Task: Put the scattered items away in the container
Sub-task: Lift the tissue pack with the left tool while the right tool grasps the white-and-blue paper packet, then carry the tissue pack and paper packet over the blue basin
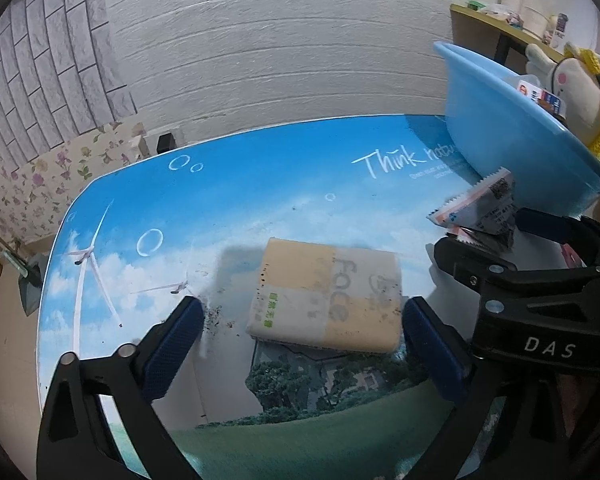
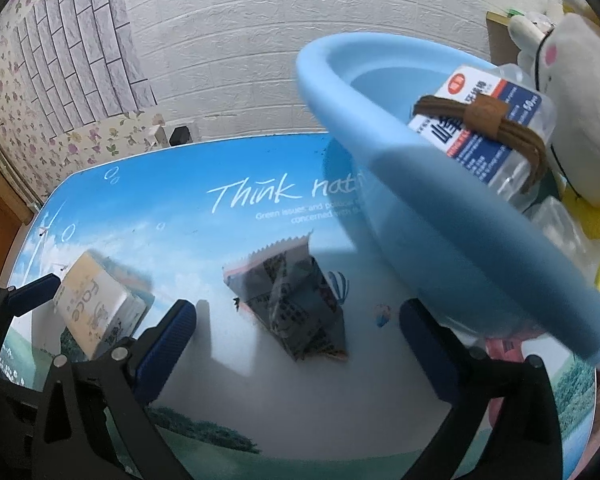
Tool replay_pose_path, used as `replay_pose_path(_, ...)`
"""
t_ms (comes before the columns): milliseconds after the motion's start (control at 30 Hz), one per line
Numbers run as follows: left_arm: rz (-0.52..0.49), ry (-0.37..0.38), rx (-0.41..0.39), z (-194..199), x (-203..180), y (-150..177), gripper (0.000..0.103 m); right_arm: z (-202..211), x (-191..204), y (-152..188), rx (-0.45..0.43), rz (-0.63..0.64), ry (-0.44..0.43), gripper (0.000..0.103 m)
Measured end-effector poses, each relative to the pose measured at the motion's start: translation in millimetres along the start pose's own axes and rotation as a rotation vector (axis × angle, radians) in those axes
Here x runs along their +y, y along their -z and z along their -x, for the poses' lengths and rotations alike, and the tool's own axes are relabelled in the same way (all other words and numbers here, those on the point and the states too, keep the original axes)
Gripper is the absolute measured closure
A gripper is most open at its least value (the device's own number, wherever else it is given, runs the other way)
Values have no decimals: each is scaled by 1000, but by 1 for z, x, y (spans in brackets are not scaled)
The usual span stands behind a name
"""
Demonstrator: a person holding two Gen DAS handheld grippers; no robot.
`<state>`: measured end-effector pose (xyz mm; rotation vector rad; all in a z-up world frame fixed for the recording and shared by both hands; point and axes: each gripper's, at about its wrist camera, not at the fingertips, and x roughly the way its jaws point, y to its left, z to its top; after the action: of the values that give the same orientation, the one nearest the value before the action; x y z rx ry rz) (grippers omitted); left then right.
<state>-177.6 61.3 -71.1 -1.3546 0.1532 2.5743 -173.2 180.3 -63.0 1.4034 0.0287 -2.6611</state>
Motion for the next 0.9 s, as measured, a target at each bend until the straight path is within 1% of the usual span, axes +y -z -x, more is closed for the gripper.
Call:
replay_pose_path(33, -8, 5, -4, 1, -1, 1, 9, 1, 0, 1, -4, 3, -1, 8)
replay_pose_path(67, -14, 7, -9, 2, -3, 1, 15, 3, 0, 2, -10, 12, 0, 11)
replay_pose_path(100, -17, 9, -16, 4, -3, 1, 24, 2, 2, 3, -9, 27, 10, 18)
replay_pose_path(133, -29, 17, -24, 6, -5, 2, 29, 4, 3, 3, -17, 38, 8, 26)
replay_pose_path(167, -36, 24, -30, 7, -7, 2, 41, 5, 4, 4, -19, 44, 13, 29)
replay_pose_path(267, -39, 24, -36, 8, -7, 3, 41, 7, 5, 5, -25, 68, -6, 39)
replay_pose_path(333, -41, 28, -37, 8, -7, 4, 41, 9, 6, 6, -29, 84, -14, 54)
replay_pose_path(367, -44, 30, -37, 9, -7, 5, 41, 11, 7, 8, -34, 88, -19, 58)
replay_pose_path(400, -48, 30, -41, 11, -8, 5, 41, 12, 6, 9, -41, 91, -21, 67)
replay_pose_path(500, -45, 31, -52, 15, -8, 9, 41, 19, 11, 19, -64, 128, -41, 73)
replay_pose_path(533, -43, 34, -55, 17, -8, 10, 41, 21, 12, 22, -62, 137, -55, 76)
replay_pose_path(600, -42, 32, -50, 17, -9, 15, 41, 23, 13, 24, -53, 146, -77, 79)
replay_pose_path(800, 0, 58, -58, 29, -5, 21, 41, 32, 6, 32, -29, 109, -155, 81)
replay_pose_path(900, 19, 59, -72, 40, -4, 22, 41, 41, 3, 37, -32, 112, -173, 82)
